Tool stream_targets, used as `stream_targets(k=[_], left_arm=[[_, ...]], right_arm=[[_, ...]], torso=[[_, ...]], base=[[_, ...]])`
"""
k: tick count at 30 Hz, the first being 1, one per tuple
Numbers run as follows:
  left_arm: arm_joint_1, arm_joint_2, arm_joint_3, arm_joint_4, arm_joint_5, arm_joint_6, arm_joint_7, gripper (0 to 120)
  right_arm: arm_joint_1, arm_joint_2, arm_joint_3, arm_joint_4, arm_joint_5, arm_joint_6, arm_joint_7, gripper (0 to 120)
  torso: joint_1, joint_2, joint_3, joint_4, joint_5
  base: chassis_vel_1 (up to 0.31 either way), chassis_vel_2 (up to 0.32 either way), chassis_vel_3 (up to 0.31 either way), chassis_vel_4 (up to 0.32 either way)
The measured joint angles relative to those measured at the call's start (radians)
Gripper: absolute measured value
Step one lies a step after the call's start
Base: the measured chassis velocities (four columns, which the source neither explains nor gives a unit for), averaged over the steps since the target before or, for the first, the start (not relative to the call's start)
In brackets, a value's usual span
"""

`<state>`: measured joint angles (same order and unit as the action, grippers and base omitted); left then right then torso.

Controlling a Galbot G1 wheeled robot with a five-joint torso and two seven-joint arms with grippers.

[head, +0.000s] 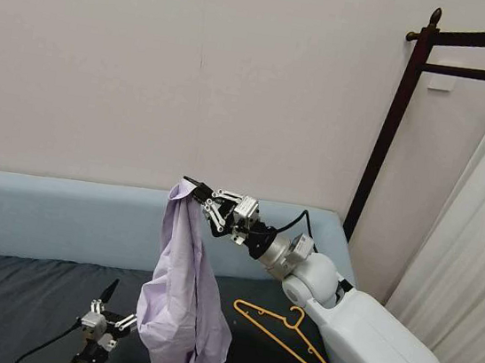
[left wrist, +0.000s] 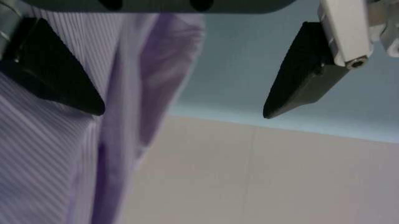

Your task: Pick up the clothes from the sofa and hang them on the clothes hanger.

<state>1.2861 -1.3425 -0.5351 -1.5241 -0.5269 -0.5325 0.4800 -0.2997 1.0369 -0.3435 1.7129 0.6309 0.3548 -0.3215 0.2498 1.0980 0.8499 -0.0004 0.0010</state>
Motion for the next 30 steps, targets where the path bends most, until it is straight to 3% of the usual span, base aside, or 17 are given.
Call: stream_targets(k=[7,13,17,30], left_arm=[[-0.002,-0.032,0.025,0.021,0.028,-0.002,0.115,100],[-0.036,-0.054,0.061,0.057,0.095,-0.033,0.006,96],[-0.067,-0.066,0.075,0.087,0.105,-0.044,-0.023,82],[-0.067,-0.054,0.054,0.094,0.046,-0.045,0.032,32]], right_arm=[[0.002,0.001,0.003,0.001,0.0,-0.004,0.009,0],[-0.005,0.001,0.003,0.011,0.0,-0.005,0.012,0],[-0.008,-0.002,0.003,0.018,0.0,-0.007,0.015,0],[-0.01,0.0,0.011,0.007,0.005,-0.006,0.033,0]], torso=[[0.0,0.0,0.0,0.0001,0.0001],[0.0,0.0,0.0,0.0,0.0001],[0.0,0.0,0.0,0.0,0.0001],[0.0,0.0,0.0,0.0001,0.0]], base=[[0.0,0.0,0.0,0.0],[0.0,0.0,0.0,0.0],[0.0,0.0,0.0,0.0],[0.0,0.0,0.0,0.0]])
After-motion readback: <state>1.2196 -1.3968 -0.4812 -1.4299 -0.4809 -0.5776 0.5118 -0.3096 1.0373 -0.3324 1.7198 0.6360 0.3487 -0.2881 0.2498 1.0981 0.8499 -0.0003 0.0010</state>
